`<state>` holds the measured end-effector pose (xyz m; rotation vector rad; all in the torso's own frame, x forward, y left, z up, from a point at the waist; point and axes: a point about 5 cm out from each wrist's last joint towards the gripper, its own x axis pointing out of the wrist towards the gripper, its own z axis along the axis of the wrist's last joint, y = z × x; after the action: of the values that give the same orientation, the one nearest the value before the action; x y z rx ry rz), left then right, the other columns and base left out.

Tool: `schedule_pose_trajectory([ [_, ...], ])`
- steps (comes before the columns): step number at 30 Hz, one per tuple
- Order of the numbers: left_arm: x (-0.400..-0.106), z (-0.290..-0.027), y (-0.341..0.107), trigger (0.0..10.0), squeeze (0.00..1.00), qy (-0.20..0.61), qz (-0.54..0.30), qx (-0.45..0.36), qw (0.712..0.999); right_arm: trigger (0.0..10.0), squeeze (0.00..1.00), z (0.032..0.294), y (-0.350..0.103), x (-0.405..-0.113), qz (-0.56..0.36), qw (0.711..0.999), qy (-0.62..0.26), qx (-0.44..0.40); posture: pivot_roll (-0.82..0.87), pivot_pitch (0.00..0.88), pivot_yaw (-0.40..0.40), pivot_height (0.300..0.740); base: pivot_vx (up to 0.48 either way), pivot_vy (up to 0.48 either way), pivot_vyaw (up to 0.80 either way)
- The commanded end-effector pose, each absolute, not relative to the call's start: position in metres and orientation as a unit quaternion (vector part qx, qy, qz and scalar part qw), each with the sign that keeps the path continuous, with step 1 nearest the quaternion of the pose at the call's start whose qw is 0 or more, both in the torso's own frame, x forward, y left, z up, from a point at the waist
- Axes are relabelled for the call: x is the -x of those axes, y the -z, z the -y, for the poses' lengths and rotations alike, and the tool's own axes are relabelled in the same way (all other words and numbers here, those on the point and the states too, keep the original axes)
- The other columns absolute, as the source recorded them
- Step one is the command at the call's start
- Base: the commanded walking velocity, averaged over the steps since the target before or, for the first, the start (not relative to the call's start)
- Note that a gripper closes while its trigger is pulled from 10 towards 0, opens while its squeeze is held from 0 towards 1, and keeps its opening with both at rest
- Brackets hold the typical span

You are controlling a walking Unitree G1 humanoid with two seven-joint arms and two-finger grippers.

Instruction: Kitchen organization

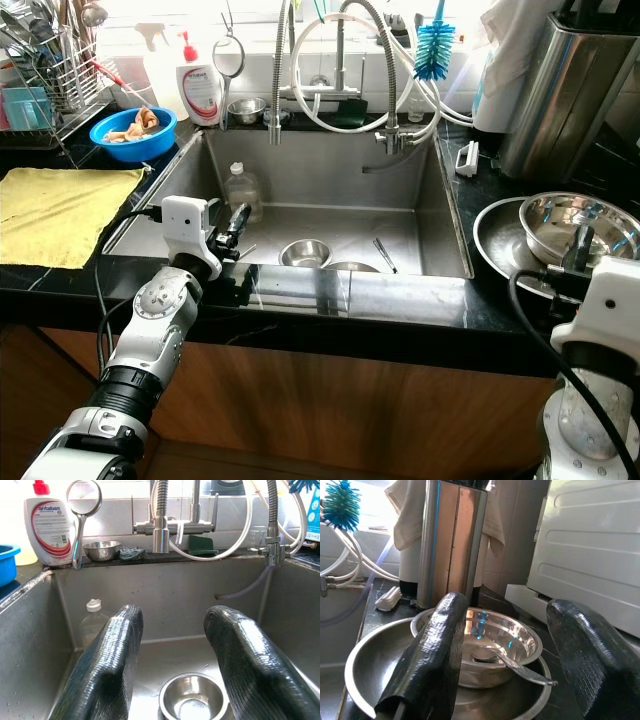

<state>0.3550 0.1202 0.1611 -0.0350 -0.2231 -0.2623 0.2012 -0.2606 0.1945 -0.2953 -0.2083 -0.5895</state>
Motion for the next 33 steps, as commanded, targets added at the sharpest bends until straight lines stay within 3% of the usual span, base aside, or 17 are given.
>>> schedule_pose_trajectory([
  [1, -0.357, -0.121, -0.164, 10.0, 0.00, 0.130, 0.116, 0.015, 0.985, 10.0, 0.00, 0.262, -0.198, -0.197, 0.107, 0.937, 0.301, 0.139, -0.08, 0.000, 0.058, 0.740, 0.000, 0.000, 0.00],
  [6, -0.356, -0.121, -0.165, 10.0, 0.00, 0.132, 0.118, 0.015, 0.984, 10.0, 0.00, 0.270, -0.188, -0.192, 0.084, 0.932, 0.337, 0.099, -0.08, 0.000, 0.060, 0.740, 0.000, 0.000, 0.00],
  [24, -0.355, -0.119, -0.165, 10.0, 0.00, 0.142, 0.120, 0.005, 0.983, 9.8, 0.00, 0.279, -0.175, -0.188, 0.045, 0.928, 0.360, 0.091, -0.08, 0.000, 0.062, 0.740, 0.000, 0.000, 0.00],
  [25, -0.355, -0.119, -0.165, 10.0, 0.00, 0.142, 0.120, 0.005, 0.983, 3.3, 0.00, 0.279, -0.176, -0.189, 0.047, 0.928, 0.358, 0.091, -0.08, 0.000, 0.062, 0.740, 0.000, 0.000, 0.00],
  [26, -0.355, -0.119, -0.165, 10.0, 0.00, 0.142, 0.119, 0.005, 0.983, 3.3, 0.00, 0.278, -0.176, -0.189, 0.048, 0.928, 0.357, 0.091, -0.08, 0.000, 0.062, 0.740, 0.000, 0.000, 0.00],
  [27, -0.355, -0.119, -0.164, 10.0, 0.00, 0.141, 0.119, 0.006, 0.983, 0.0, 0.00, 0.278, -0.177, -0.190, 0.049, 0.929, 0.355, 0.091, -0.08, 0.000, 0.062, 0.740, 0.000, 0.000, 0.00],
  [31, -0.355, -0.119, -0.164, 10.0, 0.00, 0.140, 0.118, 0.007, 0.983, 0.4, 0.00, 0.277, -0.178, -0.192, 0.050, 0.931, 0.351, 0.093, -0.08, 0.000, 0.061, 0.740, 0.000, 0.000, 0.00],
  [32, -0.355, -0.119, -0.164, 10.0, 0.00, 0.140, 0.118, 0.007, 0.983, 1.6, 0.00, 0.277, -0.178, -0.192, 0.049, 0.931, 0.350, 0.093, -0.08, 0.000, 0.060, 0.740, 0.000, 0.000, 0.00],
  [33, -0.355, -0.119, -0.164, 10.0, 0.00, 0.140, 0.118, 0.007, 0.983, 2.1, 0.00, 0.277, -0.178, -0.192, 0.049, 0.931, 0.350, 0.093, -0.08, 0.000, 0.060, 0.740, 0.000, 0.000, 0.00],
])
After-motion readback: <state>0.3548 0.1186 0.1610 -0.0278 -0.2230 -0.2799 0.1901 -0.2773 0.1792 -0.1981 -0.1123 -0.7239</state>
